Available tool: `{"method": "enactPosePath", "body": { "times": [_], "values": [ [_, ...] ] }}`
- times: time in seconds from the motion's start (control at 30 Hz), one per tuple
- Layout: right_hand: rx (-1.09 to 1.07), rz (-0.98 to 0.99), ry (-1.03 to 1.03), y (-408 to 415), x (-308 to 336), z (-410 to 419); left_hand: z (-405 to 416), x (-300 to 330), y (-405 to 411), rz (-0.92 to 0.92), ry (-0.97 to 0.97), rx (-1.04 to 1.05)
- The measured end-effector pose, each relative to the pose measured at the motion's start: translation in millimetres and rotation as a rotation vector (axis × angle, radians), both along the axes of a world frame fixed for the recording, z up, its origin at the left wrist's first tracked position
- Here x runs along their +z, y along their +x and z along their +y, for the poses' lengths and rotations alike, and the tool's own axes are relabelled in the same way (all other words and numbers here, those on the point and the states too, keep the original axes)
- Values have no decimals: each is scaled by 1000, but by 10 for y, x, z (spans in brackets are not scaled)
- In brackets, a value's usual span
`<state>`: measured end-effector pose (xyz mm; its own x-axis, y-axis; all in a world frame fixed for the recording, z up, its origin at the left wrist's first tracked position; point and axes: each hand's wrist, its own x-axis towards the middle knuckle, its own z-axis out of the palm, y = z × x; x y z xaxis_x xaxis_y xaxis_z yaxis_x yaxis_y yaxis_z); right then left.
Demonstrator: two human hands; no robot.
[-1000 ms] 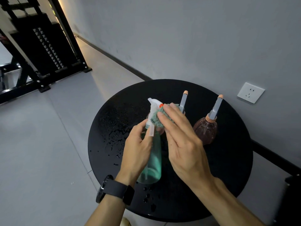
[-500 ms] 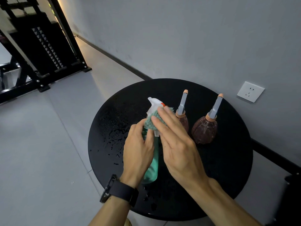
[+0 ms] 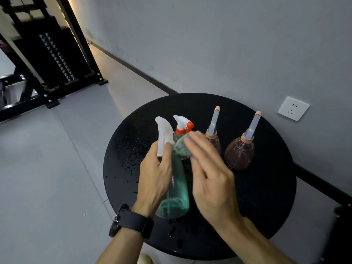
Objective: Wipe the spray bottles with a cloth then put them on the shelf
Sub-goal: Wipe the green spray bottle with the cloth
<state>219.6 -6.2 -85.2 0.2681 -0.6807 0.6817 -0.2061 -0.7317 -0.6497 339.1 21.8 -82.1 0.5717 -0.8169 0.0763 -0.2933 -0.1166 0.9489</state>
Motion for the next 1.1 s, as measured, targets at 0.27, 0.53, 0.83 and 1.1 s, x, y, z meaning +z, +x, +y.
{"method": "enactPosePath", "body": {
  "times": [0.27, 0.53, 0.83, 1.1],
  "values": [
    [-6, -139, 332, -131, 223, -241, 26, -8, -53, -43, 57, -184],
    [142, -44, 275, -132, 161, -222, 44, -30, -29, -102, 23, -285],
    [1, 31, 383, -183, 69, -338, 51, 15, -13, -19, -42, -216],
    [-11, 47, 409, -179, 38, -298, -11, -12, 162, 365, -56, 78]
  ]
}}
